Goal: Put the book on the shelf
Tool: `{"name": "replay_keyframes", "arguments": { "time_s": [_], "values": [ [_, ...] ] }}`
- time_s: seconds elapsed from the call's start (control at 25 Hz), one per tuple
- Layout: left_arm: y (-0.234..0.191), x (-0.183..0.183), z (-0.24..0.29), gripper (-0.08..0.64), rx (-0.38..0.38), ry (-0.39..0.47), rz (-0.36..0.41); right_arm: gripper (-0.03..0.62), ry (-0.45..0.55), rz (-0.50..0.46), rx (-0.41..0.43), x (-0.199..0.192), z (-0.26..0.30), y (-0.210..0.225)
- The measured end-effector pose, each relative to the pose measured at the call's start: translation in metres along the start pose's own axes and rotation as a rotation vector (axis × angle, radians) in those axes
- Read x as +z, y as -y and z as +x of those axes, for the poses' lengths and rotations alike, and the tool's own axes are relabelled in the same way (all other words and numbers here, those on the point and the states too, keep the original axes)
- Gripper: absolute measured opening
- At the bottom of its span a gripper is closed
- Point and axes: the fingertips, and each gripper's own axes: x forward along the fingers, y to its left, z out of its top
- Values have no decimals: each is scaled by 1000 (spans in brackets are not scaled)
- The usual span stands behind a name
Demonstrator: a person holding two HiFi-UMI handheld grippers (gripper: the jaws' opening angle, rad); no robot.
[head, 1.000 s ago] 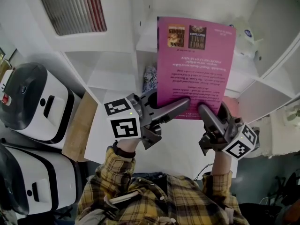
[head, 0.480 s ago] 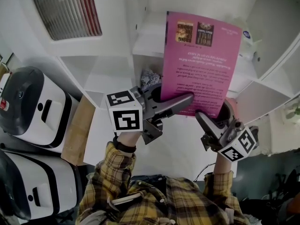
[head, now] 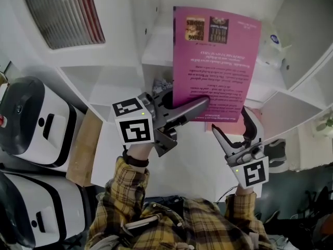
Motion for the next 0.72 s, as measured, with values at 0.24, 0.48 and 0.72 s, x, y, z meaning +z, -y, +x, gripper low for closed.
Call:
{"name": "replay_keyframes", "arguments": {
  "time_s": [0.24, 0.48, 0.72],
  "values": [
    [0, -1, 2, 173, -12, -14, -20, 337, 67, 4, -107, 9, 12, 2],
    [7, -11, 5, 209, -53, -74, 116, 336, 173, 121, -249, 5, 6, 0],
    [15, -26, 5, 364, -126, -216, 346, 336, 305, 218, -413, 3, 2, -1]
  ]
}}
